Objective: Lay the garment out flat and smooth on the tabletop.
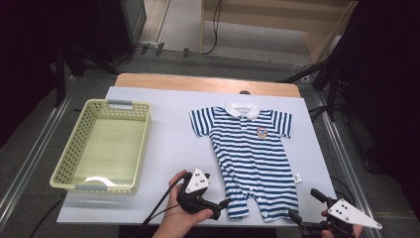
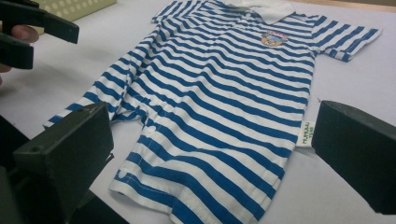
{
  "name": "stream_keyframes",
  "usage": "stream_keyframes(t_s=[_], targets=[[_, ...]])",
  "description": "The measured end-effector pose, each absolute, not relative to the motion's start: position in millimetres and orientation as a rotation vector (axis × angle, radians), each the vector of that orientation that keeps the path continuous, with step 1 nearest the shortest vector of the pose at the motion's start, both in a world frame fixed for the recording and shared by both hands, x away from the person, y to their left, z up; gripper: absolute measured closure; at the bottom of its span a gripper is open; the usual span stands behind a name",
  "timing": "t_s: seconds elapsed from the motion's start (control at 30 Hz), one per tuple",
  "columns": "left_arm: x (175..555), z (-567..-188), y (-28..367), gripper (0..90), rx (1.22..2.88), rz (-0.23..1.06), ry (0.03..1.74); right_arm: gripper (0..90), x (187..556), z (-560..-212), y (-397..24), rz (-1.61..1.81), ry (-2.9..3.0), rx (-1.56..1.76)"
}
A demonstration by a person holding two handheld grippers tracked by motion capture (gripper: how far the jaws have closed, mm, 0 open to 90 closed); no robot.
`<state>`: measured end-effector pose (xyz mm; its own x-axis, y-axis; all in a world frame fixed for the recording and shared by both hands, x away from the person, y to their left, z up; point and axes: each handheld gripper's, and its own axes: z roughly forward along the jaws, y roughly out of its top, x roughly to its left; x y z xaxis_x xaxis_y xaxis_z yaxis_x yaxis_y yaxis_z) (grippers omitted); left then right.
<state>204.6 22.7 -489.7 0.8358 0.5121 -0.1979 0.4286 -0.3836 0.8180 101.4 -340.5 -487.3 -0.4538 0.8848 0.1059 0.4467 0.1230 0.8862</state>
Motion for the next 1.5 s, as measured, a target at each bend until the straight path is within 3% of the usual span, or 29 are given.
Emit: stream_keyframes(t_s=[0.23,0.67,1.0,1.37,1.5], targets=[[194,-496,5,7.6,2.058,0.085,0.66,0.0,102,-488,-343,1.285,1.954,1.285],[178,-506,-15,58.0,2.153,0.165,0.564,0.0,104,-491,-343,1.273,1.963,1.297],[181,-512,-18,88.7,2.227,0.149,0.585,0.0,106,-493,-343,1.268,1.966,1.303],[183,-510,3,89.6,2.231,0.125,0.594,0.0,107,-495,-347,1.254,1.96,1.323],[185,-508,6,83.6,2.207,0.082,0.61,0.0,107,-495,-347,1.251,1.961,1.324]])
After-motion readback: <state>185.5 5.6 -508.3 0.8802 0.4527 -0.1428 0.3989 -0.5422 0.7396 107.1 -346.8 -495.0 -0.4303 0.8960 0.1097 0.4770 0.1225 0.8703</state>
